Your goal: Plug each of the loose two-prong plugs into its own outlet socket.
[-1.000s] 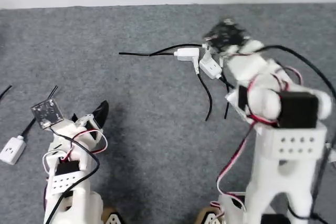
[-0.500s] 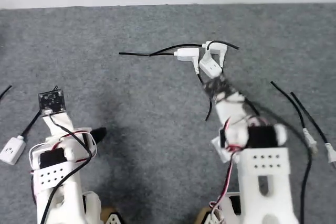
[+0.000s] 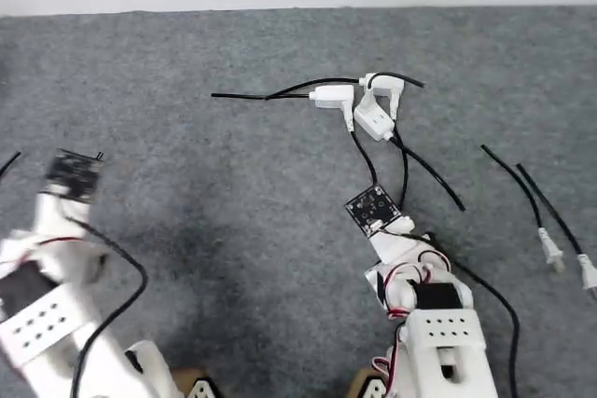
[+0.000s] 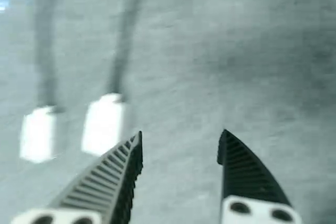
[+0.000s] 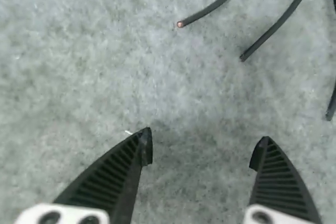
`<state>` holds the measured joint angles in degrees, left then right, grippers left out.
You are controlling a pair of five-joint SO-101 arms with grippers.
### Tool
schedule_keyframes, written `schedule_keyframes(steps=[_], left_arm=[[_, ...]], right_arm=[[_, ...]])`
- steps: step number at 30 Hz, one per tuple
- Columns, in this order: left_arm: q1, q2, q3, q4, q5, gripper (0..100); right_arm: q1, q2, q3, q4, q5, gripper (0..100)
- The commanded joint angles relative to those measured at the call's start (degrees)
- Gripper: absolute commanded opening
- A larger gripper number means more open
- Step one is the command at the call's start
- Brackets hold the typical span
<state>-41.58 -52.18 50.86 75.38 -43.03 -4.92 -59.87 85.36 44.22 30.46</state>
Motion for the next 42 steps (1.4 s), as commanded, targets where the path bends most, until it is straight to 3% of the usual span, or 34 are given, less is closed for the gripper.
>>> schedule_keyframes(steps=[1, 5, 9, 13, 19, 27, 34, 36, 40, 42], left_arm=[[-9.85, 3.16, -14.81, 7.56, -13.1, 22], [-13.19, 13.89, -25.36, 13.54, -19.08, 22], [-13.71, 29.19, -37.85, 14.15, -19.69, 22], [-13.45, 44.48, -44.97, 15.91, -26.73, 22], [-14.95, 58.29, -45.76, 3.6, -29.1, 22], [-15.03, 66.11, -41.01, -8.97, -29.1, 21], [-14.86, 70.95, -40.57, -9.49, -29.1, 21], [-15.12, 71.38, -40.48, -9.49, -29.27, 18], [-15.12, 71.47, -40.4, -8.79, -29.36, 1], [-14.86, 71.38, -40.66, -6.24, -29.36, 2]], right_arm=[[0.13, -0.84, -0.35, -1.54, 0.44, 29.1], [0.13, -0.84, -0.18, -1.54, 0.44, 29.1], [0.13, -1.27, 0.26, -1.54, 0.44, 29.1], [0.13, -1.27, 0.26, -1.54, 0.44, 29.1], [0.04, -1.27, 0.26, -1.71, 0.44, 29.1], [-0.04, -1.27, 0.26, -1.98, 0.44, 29.1], [-0.04, -1.27, 0.26, -2.07, 0.53, 29.1], [-0.04, -1.27, 0.35, -2.07, 0.53, 29.1], [-0.04, -1.27, 0.35, -2.07, 0.53, 29.1], [-0.04, -1.27, 0.35, -2.07, 0.53, 29.1]])
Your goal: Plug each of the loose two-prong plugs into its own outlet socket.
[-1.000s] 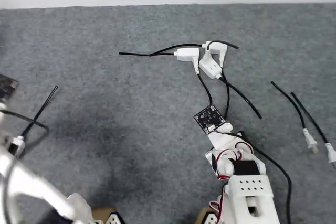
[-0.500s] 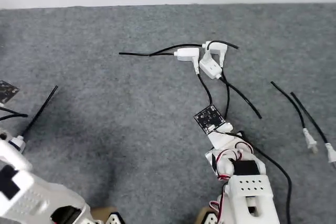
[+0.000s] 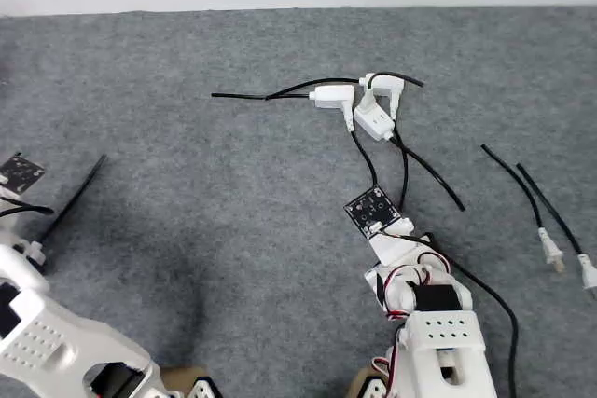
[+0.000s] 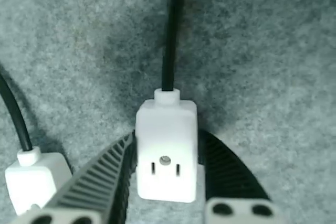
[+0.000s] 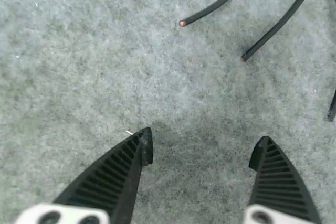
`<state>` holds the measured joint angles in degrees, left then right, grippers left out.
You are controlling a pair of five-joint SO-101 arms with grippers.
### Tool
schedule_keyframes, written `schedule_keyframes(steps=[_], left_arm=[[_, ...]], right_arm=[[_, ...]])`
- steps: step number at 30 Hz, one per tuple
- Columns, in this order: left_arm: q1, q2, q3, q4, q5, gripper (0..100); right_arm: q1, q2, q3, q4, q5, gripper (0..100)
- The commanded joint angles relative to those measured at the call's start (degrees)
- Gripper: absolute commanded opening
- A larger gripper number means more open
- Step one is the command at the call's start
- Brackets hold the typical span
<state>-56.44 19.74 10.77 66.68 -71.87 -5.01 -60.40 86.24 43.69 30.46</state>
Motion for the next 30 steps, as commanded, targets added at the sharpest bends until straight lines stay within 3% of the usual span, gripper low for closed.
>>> schedule_keyframes(steps=[1, 6, 10, 14, 17, 21, 24, 30], left_arm=[[0.18, -0.62, -0.75, 3.96, -0.53, 1], [3.78, -7.3, -8.4, 20.04, -0.53, 1], [12.66, -19.25, -13.14, 33.67, -0.53, 1], [26.2, -33.14, -6.55, 33.85, -0.44, 1], [39.47, -42.99, 1.1, 33.85, -0.35, 1], [59.6, -50.81, 9.45, 33.32, 1.93, 1], [70.42, -50.2, 12.35, 26.64, 9.93, 1], [81.93, -39.3, 13.85, 15.38, 17.85, 1]], right_arm=[[0.04, -0.75, -0.53, -1.54, 0.53, 29.1], [0.04, -0.75, -0.53, -1.63, 0.53, 29.2], [0.22, -0.75, -0.53, -1.63, 0.44, 29.2], [1.19, -0.75, -0.79, -1.63, 0.26, 29.2], [6.81, -1.63, -1.93, -1.71, -0.7, 29.2], [18.33, -6.99, -1.67, -4.97, -11.6, 29.2], [25.54, -12.62, 0.62, -7.34, -17.49, 29.2], [26.77, -24.92, 5.8, -7.08, -18.73, 29.2]])
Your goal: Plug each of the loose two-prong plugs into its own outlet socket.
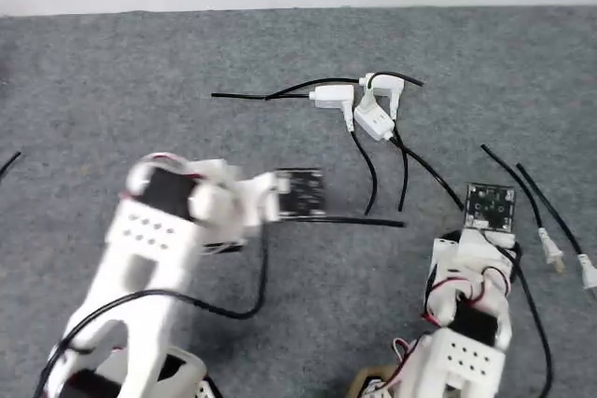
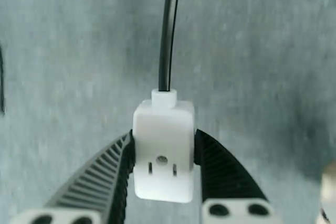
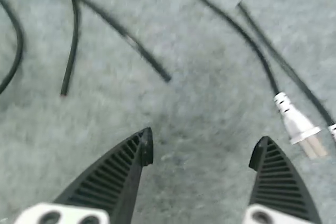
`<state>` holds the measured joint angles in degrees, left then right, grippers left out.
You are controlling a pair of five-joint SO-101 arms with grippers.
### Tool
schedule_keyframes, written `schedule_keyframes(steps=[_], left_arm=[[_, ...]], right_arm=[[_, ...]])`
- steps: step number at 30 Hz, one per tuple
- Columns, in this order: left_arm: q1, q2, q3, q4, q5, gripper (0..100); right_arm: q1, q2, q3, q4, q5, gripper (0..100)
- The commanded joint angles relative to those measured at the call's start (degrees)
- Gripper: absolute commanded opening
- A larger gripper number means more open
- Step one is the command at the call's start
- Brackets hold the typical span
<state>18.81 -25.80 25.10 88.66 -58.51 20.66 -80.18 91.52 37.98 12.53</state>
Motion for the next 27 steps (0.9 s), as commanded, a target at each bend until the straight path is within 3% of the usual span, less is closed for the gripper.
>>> schedule_keyframes(steps=[1, 5, 13, 21, 24, 27], left_arm=[[8.0, 8.53, -0.57, -7.65, 4.92, 1], [11.25, 15.82, -0.57, -13.89, 5.36, 1], [11.43, 26.9, -0.48, -24.97, 5.63, 1], [11.34, 35.25, -1.36, -30.33, 16.0, 1], [11.34, 35.25, -3.47, -28.04, 23.21, 10], [11.43, 35.25, -4.18, -26.64, 23.47, 25]], right_arm=[[1.1, -7.16, 1.49, -1.36, -0.79, 29.2], [1.19, -14.46, 3.78, 0.57, -0.7, 29.2], [1.1, -23.87, 4.92, 6.9, -0.7, 29.2], [0.92, -23.34, 4.92, 6.37, -0.7, 29.2], [0.84, -23.25, 4.92, 6.29, -0.7, 29.2], [0.84, -22.99, 4.92, 6.11, -0.7, 29.2]])
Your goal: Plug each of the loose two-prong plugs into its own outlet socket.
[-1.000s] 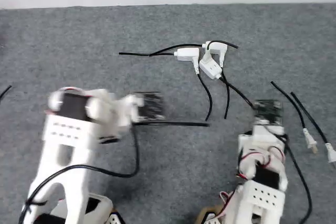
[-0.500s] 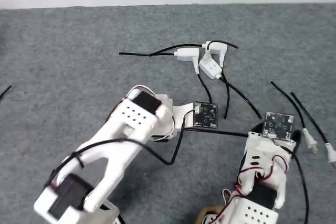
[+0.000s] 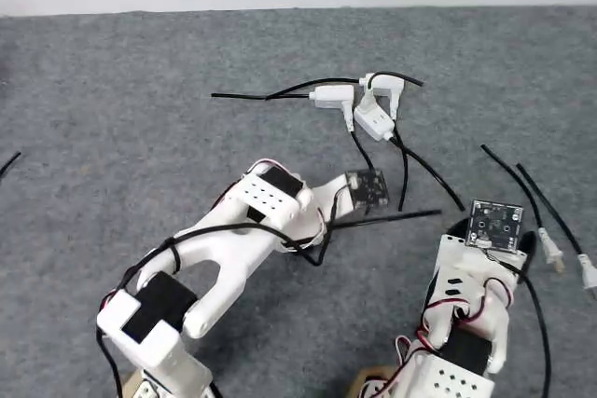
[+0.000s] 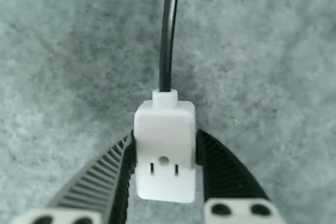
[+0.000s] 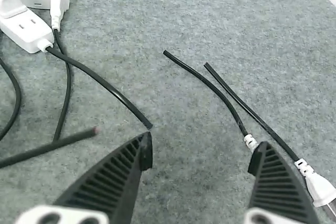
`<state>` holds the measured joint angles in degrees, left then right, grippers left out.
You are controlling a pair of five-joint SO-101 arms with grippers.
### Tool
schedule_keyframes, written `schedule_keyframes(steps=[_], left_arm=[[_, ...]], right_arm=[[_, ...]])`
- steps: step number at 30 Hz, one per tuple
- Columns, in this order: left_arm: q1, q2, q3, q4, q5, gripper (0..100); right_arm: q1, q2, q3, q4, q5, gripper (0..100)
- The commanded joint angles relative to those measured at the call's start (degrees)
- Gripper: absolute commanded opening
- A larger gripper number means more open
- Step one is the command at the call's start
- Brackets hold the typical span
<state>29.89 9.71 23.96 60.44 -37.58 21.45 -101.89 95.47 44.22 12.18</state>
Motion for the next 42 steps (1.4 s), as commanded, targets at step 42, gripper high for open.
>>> schedule_keyframes(steps=[42], left_arm=[[2.37, -4.84, 8.4, -3.96, -1.05, 27]], right_arm=[[-2.59, -1.19, 0.97, 0.75, 2.73, 29.2]])
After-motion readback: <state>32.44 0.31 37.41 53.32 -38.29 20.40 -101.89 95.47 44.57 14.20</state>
